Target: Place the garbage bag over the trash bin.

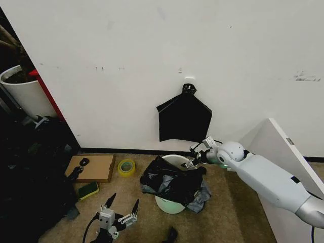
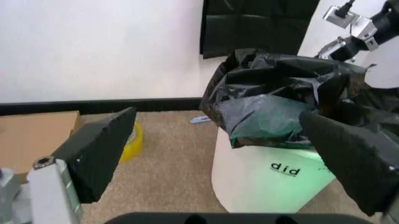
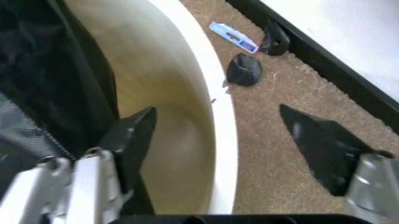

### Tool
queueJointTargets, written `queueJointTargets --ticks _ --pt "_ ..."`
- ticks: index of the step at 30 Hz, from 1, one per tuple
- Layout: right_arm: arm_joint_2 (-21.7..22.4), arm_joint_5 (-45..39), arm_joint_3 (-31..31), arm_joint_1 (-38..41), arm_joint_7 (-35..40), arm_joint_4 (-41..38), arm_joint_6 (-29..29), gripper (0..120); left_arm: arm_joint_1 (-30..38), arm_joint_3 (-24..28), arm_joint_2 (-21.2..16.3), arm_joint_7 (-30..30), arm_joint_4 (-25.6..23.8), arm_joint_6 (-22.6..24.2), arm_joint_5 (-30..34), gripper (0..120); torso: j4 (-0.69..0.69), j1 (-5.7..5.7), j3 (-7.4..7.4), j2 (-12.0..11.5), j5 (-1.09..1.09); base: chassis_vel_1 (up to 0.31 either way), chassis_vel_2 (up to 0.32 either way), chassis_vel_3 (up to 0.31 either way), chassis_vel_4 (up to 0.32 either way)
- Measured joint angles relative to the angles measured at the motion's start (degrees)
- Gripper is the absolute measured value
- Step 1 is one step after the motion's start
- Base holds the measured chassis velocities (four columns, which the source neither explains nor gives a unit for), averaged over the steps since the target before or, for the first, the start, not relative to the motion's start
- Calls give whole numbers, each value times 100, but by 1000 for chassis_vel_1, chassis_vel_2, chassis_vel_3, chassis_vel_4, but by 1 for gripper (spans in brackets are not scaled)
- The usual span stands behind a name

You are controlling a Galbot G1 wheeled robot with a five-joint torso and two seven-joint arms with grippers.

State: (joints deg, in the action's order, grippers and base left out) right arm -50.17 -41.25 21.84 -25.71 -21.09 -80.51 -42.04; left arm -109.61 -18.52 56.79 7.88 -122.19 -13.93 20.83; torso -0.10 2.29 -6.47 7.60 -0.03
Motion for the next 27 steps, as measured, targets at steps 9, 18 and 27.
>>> queueJointTargets --ticks 9,18,27 --pt "-146 61 20 29 -145 141 6 40 55 10 1 -2 -7 93 2 100 1 0 0 0 0 0 0 0 0" --pt "-184 119 -51 -64 -141 144 11 10 102 37 72 0 -30 139 -13 100 1 0 0 0 1 0 0 0 0" --pt "-189 -501 -484 -390 345 71 12 3 178 55 103 31 -48 178 10 100 2 0 0 0 1 0 0 0 0"
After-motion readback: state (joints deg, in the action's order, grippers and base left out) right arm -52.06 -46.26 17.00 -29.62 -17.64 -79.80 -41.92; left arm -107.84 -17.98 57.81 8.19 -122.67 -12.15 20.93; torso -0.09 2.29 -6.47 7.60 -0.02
